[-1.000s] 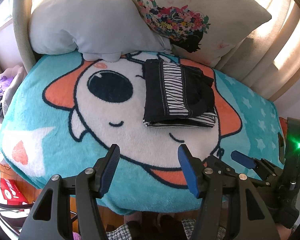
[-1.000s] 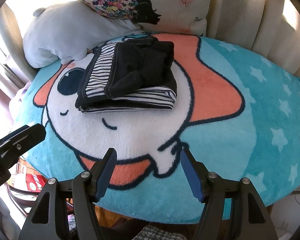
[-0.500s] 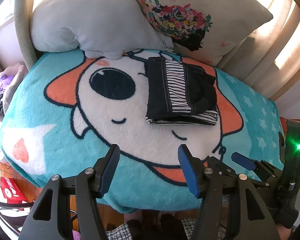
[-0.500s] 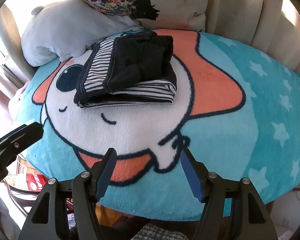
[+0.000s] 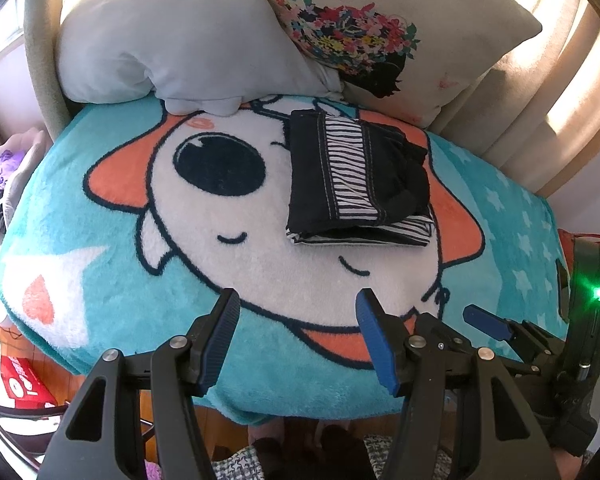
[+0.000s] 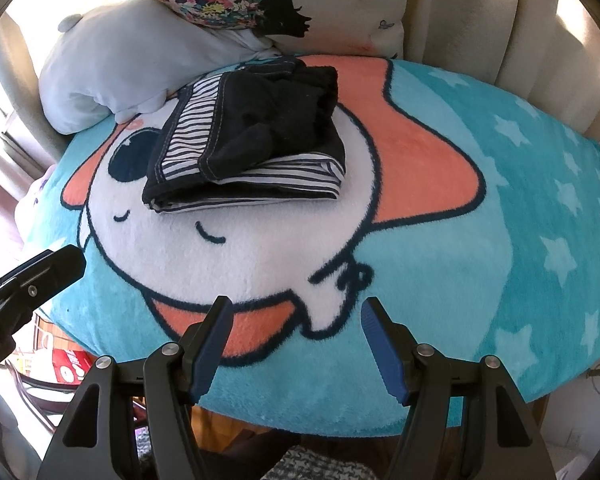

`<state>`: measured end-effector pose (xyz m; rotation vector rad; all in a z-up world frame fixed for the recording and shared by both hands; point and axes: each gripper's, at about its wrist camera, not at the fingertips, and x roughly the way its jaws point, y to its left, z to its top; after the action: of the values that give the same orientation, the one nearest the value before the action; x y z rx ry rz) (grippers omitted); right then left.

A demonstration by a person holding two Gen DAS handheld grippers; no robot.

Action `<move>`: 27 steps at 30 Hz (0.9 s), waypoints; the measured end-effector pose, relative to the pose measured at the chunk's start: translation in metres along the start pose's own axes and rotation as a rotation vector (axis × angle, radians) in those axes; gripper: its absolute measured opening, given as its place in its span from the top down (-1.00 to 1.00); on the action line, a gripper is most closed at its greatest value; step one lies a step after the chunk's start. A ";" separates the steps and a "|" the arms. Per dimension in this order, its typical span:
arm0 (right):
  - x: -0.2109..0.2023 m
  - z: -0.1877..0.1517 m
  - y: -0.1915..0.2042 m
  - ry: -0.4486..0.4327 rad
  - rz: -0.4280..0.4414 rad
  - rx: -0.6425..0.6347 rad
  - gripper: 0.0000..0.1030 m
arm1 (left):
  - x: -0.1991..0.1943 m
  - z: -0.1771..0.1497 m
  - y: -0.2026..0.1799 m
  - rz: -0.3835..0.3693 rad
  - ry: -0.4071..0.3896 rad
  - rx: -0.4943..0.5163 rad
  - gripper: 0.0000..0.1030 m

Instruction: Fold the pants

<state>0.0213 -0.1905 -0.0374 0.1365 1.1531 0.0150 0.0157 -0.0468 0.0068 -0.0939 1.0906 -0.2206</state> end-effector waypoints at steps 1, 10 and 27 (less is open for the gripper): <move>0.000 0.000 0.000 0.001 -0.001 0.000 -0.38 | 0.000 0.000 0.000 -0.001 0.002 0.002 -0.15; 0.002 -0.001 0.002 0.009 -0.006 0.006 -0.38 | 0.003 0.002 0.002 -0.008 0.016 0.001 -0.15; 0.010 -0.002 0.027 0.023 -0.010 -0.023 -0.38 | 0.003 0.001 0.025 -0.011 0.027 -0.031 -0.15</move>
<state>0.0249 -0.1626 -0.0445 0.1104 1.1765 0.0207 0.0215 -0.0232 -0.0003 -0.1251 1.1212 -0.2150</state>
